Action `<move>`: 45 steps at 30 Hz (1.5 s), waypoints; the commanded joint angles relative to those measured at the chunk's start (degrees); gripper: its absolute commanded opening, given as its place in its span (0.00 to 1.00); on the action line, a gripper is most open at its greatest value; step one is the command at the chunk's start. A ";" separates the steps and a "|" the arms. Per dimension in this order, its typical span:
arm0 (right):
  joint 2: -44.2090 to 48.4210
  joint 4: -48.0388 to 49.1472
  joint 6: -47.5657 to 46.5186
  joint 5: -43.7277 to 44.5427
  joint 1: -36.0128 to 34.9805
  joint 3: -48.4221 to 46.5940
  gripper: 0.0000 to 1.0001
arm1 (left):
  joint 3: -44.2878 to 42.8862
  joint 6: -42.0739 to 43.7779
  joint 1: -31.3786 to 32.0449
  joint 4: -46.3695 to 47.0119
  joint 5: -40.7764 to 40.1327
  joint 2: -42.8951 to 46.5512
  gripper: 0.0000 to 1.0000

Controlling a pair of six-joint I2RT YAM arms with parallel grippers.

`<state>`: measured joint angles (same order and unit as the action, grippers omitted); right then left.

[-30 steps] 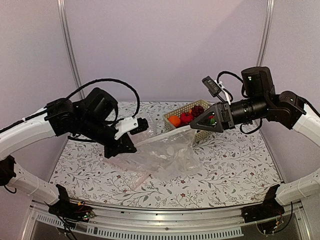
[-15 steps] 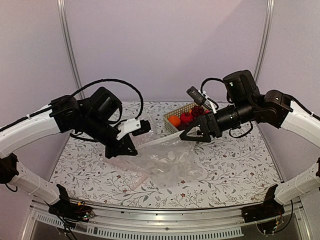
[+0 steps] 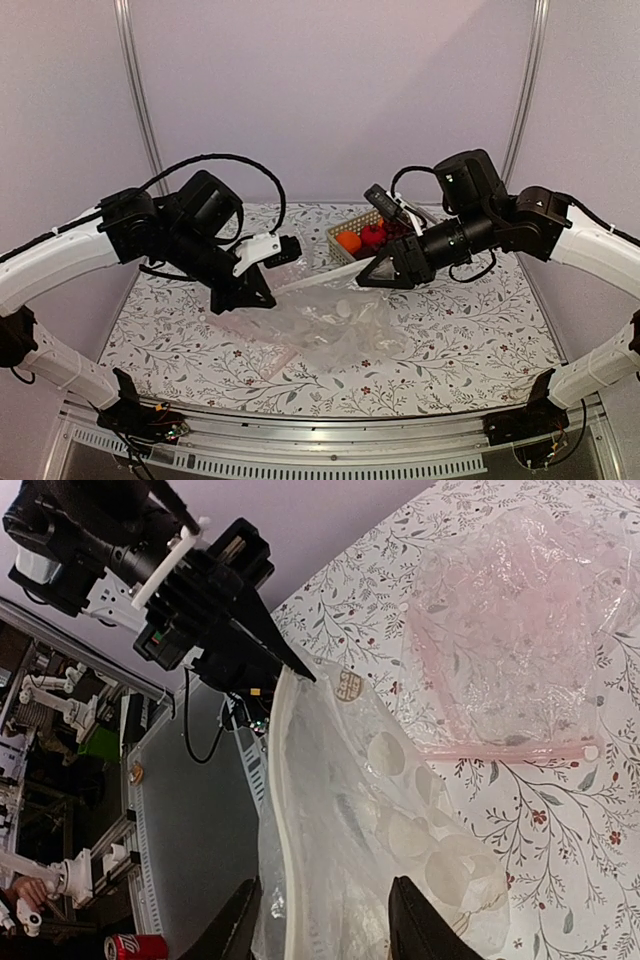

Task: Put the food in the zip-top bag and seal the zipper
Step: Pass from the left arm to the right, then pass from the right arm to the left

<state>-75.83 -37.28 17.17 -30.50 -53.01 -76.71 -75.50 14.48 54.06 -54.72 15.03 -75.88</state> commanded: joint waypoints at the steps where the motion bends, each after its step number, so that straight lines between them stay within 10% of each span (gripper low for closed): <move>1: -0.23 2.48 0.31 0.66 -0.33 1.64 0.31 | -1.16 -0.15 -1.15 0.85 0.90 0.43 0.00; 5: 0.52 4.87 0.73 1.93 -0.34 3.00 0.11 | -0.52 -1.27 -1.46 2.28 1.10 0.92 0.03; 12: 1.91 10.18 2.17 6.24 0.08 5.54 0.00 | 6.74 -9.03 -3.69 14.53 -0.04 6.68 0.70; 17: 3.10 18.98 6.28 3.65 2.76 9.46 0.00 | 15.49 -18.95 -9.00 27.55 -0.08 13.65 0.86; 35: 8.30 34.45 15.08 -0.33 4.17 12.89 0.00 | 34.02 -39.35 -19.08 61.61 10.83 24.09 0.93; 45: 10.32 39.60 18.50 -0.52 4.32 15.74 0.00 | 35.86 -42.11 -19.34 67.27 12.45 24.47 0.70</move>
<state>-67.59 -0.89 33.95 -30.57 -49.06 -61.98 -40.84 -26.50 35.57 9.85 26.68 -51.59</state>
